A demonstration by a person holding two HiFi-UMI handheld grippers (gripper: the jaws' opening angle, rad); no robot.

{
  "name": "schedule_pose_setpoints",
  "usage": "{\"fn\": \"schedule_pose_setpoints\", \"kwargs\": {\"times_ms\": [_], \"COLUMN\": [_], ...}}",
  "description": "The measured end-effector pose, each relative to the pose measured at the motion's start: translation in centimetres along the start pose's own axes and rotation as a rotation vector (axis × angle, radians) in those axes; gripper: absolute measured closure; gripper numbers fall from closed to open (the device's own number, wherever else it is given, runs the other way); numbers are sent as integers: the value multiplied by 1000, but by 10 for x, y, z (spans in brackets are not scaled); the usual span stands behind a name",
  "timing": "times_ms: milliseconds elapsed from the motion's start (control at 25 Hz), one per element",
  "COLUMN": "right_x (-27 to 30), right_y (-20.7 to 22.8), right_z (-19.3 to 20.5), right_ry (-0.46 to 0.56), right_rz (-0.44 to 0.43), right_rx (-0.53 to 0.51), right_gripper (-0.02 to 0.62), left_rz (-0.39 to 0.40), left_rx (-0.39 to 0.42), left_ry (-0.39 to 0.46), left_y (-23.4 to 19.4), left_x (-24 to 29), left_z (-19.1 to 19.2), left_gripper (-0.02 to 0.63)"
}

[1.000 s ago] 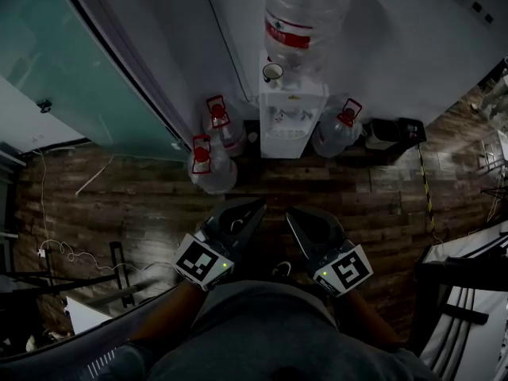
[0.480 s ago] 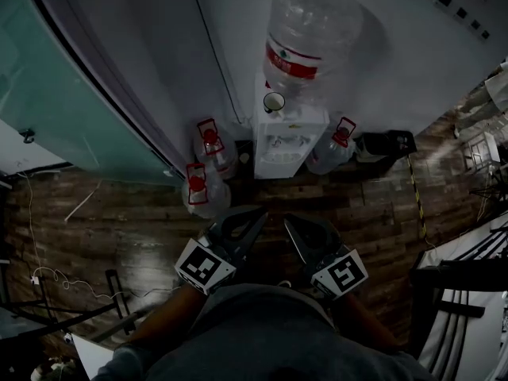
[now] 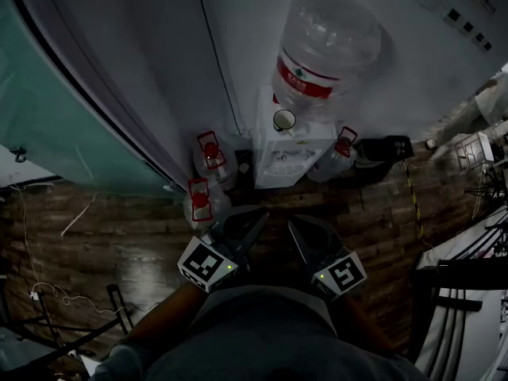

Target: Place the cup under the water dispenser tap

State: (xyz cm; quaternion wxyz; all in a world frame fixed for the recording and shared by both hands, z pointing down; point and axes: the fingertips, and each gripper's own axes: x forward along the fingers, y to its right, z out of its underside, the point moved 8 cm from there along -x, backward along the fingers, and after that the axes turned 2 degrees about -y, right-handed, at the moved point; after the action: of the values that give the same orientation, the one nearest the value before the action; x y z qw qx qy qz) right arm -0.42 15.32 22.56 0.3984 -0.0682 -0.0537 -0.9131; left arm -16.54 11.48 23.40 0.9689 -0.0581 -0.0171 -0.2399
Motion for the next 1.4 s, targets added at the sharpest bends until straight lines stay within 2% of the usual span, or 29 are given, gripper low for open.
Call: {"fn": "schedule_pose_setpoints", "kwargs": {"times_ms": [160,440,680,840,1120,1280,1320,1360,1400], "right_x": [15,41,60,70,90,109,116,121,126], "right_y": [12,56,103,138,191,223,230,236,240], "right_z": [1,13,27,38,46,61,64,68,72], "right_ry": [-10,-18,-43,-44,-92,-116,-117,-125,-138], "right_rz": [27,41,26,15,-36,-47,-47,-45,-41], "right_rx": [2,-13,-16,-12,-19,-5,-3,3,10], "right_gripper": [584,584,584,584,584,583,572,525,508], "left_rz": [-16,-15,-64,-81,-172,-200,-201,-199,-194], "left_rx": [-52,-33,-53,-25,-83,-59,-51,-47,-46], "left_ry": [-9,12,-7,7,4,-4,-6,-10,-15], "left_y": [-18,-50,-71,-89,-117,-135,-139,-143,-146], "left_x": [5,32,66,94,139,163,169,174,179], "left_z": [-2,15,15,25,42,55,58,61,65], "left_gripper": [598,598,598,598,598,598,598,598,598]}}
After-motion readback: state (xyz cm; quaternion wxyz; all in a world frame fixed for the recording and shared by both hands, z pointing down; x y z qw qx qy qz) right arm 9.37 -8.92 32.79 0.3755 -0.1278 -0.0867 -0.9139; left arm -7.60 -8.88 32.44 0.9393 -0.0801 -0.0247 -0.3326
